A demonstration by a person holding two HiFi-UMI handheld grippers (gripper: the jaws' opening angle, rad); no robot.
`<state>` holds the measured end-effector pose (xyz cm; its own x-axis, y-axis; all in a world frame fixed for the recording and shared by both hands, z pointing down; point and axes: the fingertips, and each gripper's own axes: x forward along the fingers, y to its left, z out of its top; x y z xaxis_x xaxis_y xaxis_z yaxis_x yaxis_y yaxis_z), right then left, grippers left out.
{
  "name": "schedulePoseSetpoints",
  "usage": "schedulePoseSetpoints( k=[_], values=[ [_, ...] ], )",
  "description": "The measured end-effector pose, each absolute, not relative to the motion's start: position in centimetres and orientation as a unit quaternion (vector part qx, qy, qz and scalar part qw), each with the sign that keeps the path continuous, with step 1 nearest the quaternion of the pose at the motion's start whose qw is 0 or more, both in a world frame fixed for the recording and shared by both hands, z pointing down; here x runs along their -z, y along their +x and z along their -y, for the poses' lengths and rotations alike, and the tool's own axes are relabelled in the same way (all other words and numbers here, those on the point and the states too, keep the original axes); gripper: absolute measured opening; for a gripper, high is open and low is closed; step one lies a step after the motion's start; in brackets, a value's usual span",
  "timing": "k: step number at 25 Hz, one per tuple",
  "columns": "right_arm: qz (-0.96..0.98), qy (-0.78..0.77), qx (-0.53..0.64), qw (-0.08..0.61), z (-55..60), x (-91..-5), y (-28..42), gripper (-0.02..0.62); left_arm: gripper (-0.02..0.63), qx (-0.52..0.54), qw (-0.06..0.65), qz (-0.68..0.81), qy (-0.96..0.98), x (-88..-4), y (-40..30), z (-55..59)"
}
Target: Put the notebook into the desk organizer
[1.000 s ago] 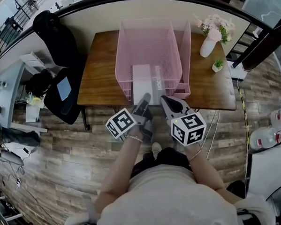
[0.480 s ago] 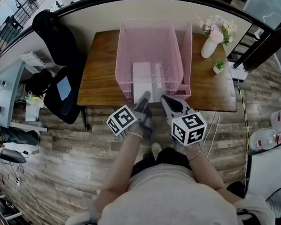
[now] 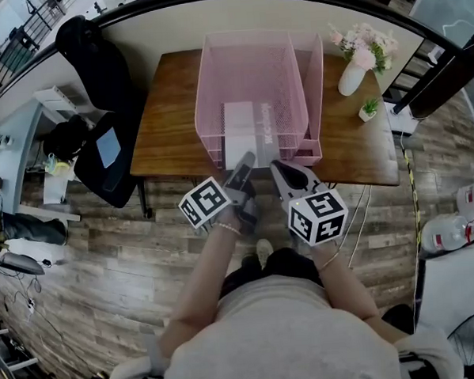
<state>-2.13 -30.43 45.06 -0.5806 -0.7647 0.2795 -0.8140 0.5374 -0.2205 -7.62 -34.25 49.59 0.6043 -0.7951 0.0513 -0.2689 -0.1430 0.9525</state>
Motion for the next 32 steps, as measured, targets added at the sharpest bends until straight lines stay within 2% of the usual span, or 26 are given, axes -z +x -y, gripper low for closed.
schedulePoseSetpoints(
  k=[11,15,18,26,32],
  values=[
    [0.874,0.450,-0.172,0.067,28.2,-45.2,-2.6,0.011,0.097,0.240,0.547,0.373,0.710,-49.8,-8.0,31.0],
    [0.875,0.448,-0.171,0.067,27.9,-45.2,-2.8,0.011,0.037,0.237,0.543,0.373,0.714,-49.6,-8.2,30.6],
    [0.876,0.447,-0.171,0.067,27.8,-45.1,-2.9,0.011,0.018,0.232,0.538,0.374,0.719,-49.6,-8.3,30.6],
    [0.876,0.448,-0.166,0.068,28.0,-45.0,-2.6,0.011,0.003,0.229,0.541,0.377,0.716,-50.2,-8.4,30.7],
    [0.877,0.444,-0.168,0.068,28.6,-45.2,-2.5,0.011,0.028,0.226,0.536,0.375,0.721,-50.1,-8.2,31.4]
  ],
)
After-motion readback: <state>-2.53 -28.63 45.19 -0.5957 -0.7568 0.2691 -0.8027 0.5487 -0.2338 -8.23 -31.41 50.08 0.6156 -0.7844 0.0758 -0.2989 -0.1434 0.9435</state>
